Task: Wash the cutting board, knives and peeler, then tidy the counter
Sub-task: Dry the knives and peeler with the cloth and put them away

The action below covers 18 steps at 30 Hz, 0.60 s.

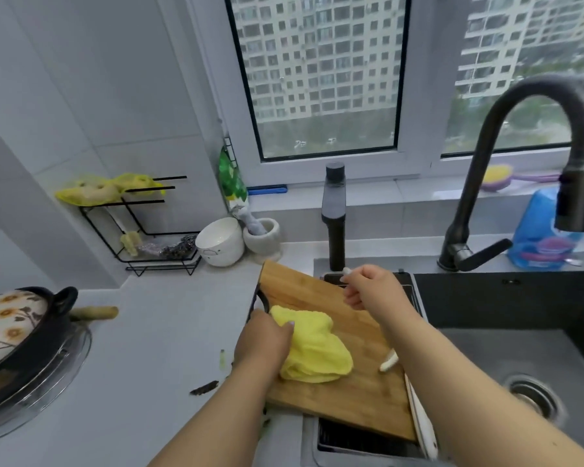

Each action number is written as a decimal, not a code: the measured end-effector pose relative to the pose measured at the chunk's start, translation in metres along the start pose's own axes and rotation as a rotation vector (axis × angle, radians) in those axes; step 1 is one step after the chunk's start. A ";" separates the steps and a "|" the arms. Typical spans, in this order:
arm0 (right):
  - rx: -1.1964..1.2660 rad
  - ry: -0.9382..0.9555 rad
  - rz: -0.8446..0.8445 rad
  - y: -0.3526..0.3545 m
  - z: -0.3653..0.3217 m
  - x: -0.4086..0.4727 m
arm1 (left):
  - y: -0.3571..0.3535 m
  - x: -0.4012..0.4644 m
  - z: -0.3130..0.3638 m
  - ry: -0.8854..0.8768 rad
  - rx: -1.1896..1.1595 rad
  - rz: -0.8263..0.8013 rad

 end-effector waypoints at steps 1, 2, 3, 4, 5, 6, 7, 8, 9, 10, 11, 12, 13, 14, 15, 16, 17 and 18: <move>-0.017 -0.008 0.001 0.005 0.005 0.003 | -0.003 0.000 0.000 0.034 0.010 0.009; -0.032 -0.014 0.001 0.009 0.009 0.005 | -0.006 0.001 0.001 0.052 0.041 0.004; -0.040 -0.019 0.001 0.013 0.013 0.008 | -0.010 0.002 0.004 0.053 0.085 -0.015; -0.043 -0.024 0.003 0.017 0.016 0.009 | -0.013 0.002 0.009 0.040 0.118 -0.025; -0.050 -0.030 0.009 0.021 0.018 0.011 | -0.014 0.002 0.017 0.014 0.125 -0.024; -0.062 -0.038 0.013 0.025 0.021 0.012 | -0.014 0.000 0.029 -0.030 0.099 -0.021; -0.080 -0.053 0.014 0.028 0.024 0.013 | -0.015 -0.002 0.044 -0.081 0.041 -0.027; -0.099 -0.083 0.008 0.029 0.029 0.014 | -0.014 -0.007 0.060 -0.133 -0.030 -0.035; -0.119 -0.135 -0.009 0.029 0.035 0.013 | -0.013 -0.013 0.078 -0.187 -0.097 -0.039; -0.121 -0.208 -0.038 0.029 0.044 0.011 | -0.012 -0.020 0.097 -0.246 -0.150 -0.042; -0.073 -0.285 -0.074 0.028 0.053 0.006 | -0.013 -0.027 0.116 -0.311 -0.194 -0.046; 0.052 -0.351 -0.110 0.025 0.060 0.001 | -0.014 -0.037 0.134 -0.375 -0.240 -0.057; 0.247 -0.405 -0.135 0.023 0.063 -0.003 | -0.019 -0.046 0.151 -0.418 -0.312 -0.100; 0.461 -0.445 -0.143 0.023 0.065 -0.005 | -0.026 -0.057 0.165 -0.417 -0.427 -0.195; 0.633 -0.461 -0.138 0.027 0.066 -0.004 | -0.036 -0.067 0.175 -0.368 -0.569 -0.322; 0.756 -0.463 -0.120 0.034 0.067 -0.002 | -0.045 -0.076 0.182 -0.286 -0.702 -0.439; 0.834 -0.468 -0.098 0.043 0.068 0.001 | -0.052 -0.081 0.186 -0.203 -0.808 -0.509; 0.885 -0.478 -0.079 0.051 0.071 0.004 | -0.055 -0.082 0.186 -0.138 -0.868 -0.518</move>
Point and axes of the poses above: each hand's wrist, its own x-axis towards the middle knuckle, its own y-axis out of the back of the hand, z = x × y, the point moved 9 cm from there along x, towards the middle knuckle, and after that the axes turned 8 degrees about z, right-handed, at the moved point
